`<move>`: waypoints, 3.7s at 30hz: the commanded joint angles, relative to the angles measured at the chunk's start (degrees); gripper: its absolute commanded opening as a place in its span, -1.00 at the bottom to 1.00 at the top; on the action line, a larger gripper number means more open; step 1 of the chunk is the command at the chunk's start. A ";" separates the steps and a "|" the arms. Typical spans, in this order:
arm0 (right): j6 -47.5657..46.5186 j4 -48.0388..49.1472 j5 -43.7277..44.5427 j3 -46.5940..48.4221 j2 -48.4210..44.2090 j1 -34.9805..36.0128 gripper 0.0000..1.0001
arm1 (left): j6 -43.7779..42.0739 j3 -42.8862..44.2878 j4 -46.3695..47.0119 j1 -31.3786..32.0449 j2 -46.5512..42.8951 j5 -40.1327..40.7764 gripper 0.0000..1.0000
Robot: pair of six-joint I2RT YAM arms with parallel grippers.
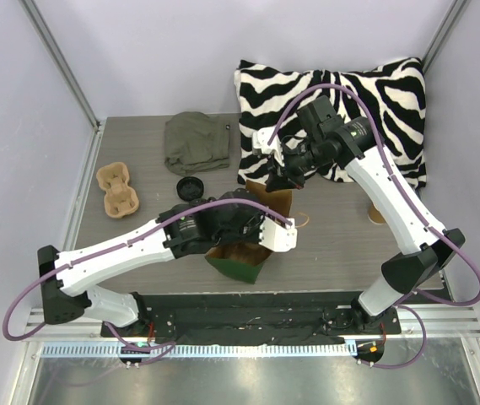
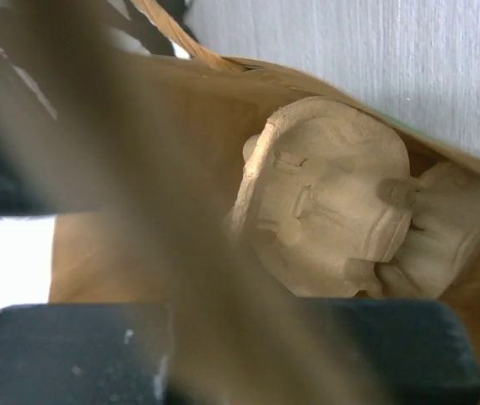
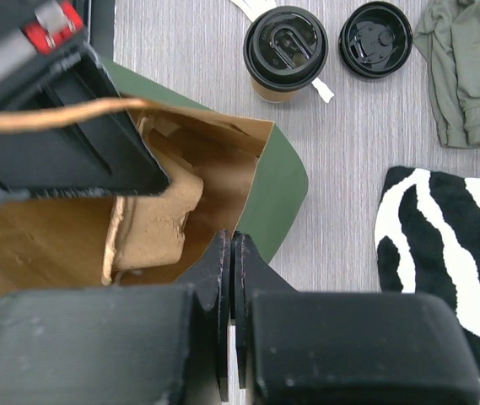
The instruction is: Pack the takeout coffee
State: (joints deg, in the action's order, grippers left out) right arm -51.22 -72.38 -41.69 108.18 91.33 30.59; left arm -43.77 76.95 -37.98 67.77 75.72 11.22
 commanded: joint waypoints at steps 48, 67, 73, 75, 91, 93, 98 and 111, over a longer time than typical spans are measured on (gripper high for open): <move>-2.22 0.48 -1.90 -0.78 -1.50 1.05 -0.98 | 8.88 12.08 -7.90 -8.79 5.93 -10.78 0.00; -0.20 2.15 0.74 -4.03 -3.18 1.05 -0.98 | 11.25 11.55 -4.21 -7.12 1.97 -12.72 0.10; 3.32 3.91 1.88 -4.73 -3.70 0.96 -0.98 | 10.38 17.09 -9.29 -6.60 1.44 -15.61 0.10; 4.19 4.26 1.97 -5.17 -3.53 0.88 -0.98 | 9.93 19.02 -10.71 -6.16 1.36 -17.01 0.10; 12.19 7.69 1.18 -9.21 -5.55 -5.53 -0.98 | 26.09 32.55 -9.23 -12.73 -0.84 -20.09 0.32; 14.48 8.13 0.82 -9.83 -5.90 -7.72 -0.98 | 29.77 33.00 -7.65 -14.23 -1.45 -19.84 0.43; 18.87 8.66 1.44 -12.46 -7.21 -10.90 -0.96 | 35.93 31.87 -8.95 -22.40 -1.02 -16.32 0.71; 26.35 9.45 5.92 -18.18 -11.87 -17.05 0.00 | 45.96 21.84 -26.95 -41.84 11.72 -22.04 0.99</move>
State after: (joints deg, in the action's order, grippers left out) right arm -28.32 -64.20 -37.26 90.43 81.69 15.64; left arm -2.39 98.24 -57.56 25.98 85.03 -11.31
